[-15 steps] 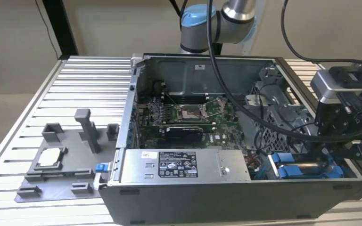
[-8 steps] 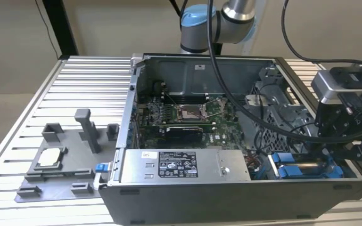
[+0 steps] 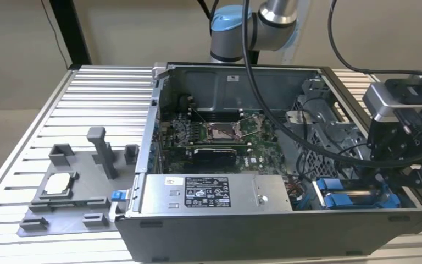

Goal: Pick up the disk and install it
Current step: 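Insert the first disk wire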

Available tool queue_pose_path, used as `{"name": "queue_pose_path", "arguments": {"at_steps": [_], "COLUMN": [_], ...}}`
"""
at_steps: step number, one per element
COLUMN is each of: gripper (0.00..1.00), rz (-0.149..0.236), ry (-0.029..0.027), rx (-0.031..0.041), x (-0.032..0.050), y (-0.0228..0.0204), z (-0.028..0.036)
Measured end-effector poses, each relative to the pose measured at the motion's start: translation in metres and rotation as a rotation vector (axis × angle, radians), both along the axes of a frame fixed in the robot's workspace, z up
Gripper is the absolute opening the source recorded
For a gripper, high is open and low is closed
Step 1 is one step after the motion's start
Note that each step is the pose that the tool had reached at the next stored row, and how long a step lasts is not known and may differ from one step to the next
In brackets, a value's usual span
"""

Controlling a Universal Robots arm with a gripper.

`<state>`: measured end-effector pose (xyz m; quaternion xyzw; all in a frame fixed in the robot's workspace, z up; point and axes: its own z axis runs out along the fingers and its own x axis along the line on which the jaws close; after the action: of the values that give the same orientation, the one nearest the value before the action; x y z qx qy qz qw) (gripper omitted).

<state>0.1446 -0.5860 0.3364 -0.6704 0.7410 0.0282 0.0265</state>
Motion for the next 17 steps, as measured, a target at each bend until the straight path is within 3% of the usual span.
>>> {"name": "queue_pose_path", "arguments": {"at_steps": [17], "gripper": [0.0], "rz": [0.001], "ry": [0.0], "rx": [0.0001], "x": [0.0011], "y": [0.0], "z": [-0.0063]}}
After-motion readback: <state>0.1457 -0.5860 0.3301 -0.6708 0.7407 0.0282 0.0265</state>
